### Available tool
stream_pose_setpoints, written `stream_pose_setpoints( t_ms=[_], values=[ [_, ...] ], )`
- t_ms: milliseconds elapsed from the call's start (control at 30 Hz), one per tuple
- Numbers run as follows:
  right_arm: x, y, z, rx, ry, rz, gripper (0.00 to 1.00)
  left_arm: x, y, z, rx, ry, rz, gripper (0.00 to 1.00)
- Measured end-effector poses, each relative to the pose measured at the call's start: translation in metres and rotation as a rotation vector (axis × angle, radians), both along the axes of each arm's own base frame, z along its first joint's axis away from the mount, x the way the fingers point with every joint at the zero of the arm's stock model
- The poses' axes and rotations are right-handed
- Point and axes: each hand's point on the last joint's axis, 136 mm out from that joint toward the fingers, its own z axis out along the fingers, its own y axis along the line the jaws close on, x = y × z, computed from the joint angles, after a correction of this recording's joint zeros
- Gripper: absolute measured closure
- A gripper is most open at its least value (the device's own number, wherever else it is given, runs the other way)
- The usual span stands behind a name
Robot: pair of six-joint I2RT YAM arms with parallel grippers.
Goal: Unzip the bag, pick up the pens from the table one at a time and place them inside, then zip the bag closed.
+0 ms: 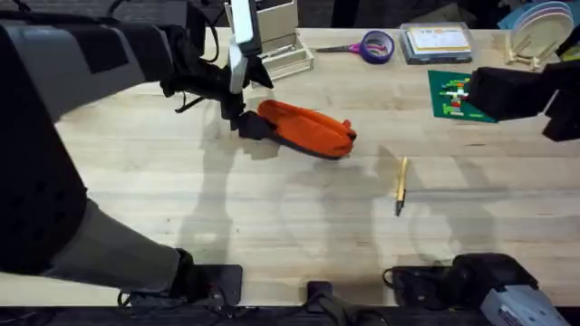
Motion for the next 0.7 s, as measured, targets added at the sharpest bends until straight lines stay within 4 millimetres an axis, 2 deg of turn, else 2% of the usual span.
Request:
stream_pose_setpoints(
  t_ms=[67,267,467,700],
  values=[
    [0.0,0.0,0.0001,0.0,0.0,0.0,0.003,-0.0002,0.0,-0.0001,-0.001,0.004,0.002,0.059],
    [0.0,0.0,0.0001,0.0,0.0,0.0,0.003,-0.0016,0.0,-0.0006,-0.002,0.015,0.005,0.439],
    [0.0,0.0001,0.0,0.0,0.0,0.0,0.003,-0.0044,-0.0006,-0.0016,-0.003,0.029,0.003,0.929],
    [0.0,0.0001,0.0,0.0,0.0,0.0,0.004,-0.0047,-0.0012,-0.0018,-0.004,0.032,0.003,0.958]
  ],
)
